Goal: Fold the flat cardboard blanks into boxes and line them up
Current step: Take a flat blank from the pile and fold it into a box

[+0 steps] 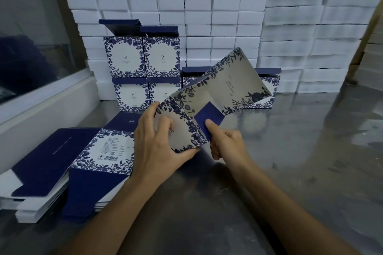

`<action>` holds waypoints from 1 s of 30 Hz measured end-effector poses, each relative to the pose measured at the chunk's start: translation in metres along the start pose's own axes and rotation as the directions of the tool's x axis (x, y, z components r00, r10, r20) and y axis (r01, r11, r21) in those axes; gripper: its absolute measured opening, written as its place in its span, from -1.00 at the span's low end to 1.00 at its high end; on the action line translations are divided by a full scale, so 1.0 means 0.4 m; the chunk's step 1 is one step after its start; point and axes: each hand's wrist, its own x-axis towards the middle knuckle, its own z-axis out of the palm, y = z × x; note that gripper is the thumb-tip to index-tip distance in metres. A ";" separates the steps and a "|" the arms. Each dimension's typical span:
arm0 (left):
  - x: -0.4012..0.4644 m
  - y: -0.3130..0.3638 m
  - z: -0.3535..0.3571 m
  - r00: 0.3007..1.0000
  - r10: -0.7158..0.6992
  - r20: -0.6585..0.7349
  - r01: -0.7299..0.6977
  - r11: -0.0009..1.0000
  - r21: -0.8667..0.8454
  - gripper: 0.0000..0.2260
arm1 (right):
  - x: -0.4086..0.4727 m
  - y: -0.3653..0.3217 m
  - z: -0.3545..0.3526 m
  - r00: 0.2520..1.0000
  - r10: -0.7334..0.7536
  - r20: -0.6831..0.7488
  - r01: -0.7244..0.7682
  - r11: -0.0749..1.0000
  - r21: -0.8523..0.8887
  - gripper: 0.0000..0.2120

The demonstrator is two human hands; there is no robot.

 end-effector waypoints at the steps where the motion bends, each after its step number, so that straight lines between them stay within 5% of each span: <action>1: -0.001 -0.001 0.000 1.000 -0.011 -0.001 0.011 1.000 0.005 -0.34 | -0.001 0.000 0.000 0.999 -0.014 0.031 0.015 0.999 -0.036 -0.42; 8: 0.003 0.003 0.000 1.000 0.018 -0.018 -0.021 0.989 -0.144 -0.13 | -0.001 -0.003 0.004 0.995 -0.050 -0.081 0.045 0.997 -0.067 -0.67; 16: 0.005 0.013 0.003 0.998 -0.060 0.026 0.065 0.893 -0.444 -0.27 | 0.002 -0.022 -0.013 0.963 -0.107 -0.249 0.146 0.979 0.144 -0.91; 23: 0.010 0.022 0.005 0.971 -0.159 0.181 0.240 0.679 -0.693 -0.38 | -0.003 -0.036 -0.007 0.953 -0.211 -0.220 0.232 0.970 0.077 -0.51; 30: 0.005 0.019 0.005 0.973 -0.091 0.213 0.203 0.780 -0.592 -0.65 | -0.004 -0.046 -0.001 0.935 -0.235 -0.265 0.243 0.970 -0.004 -0.47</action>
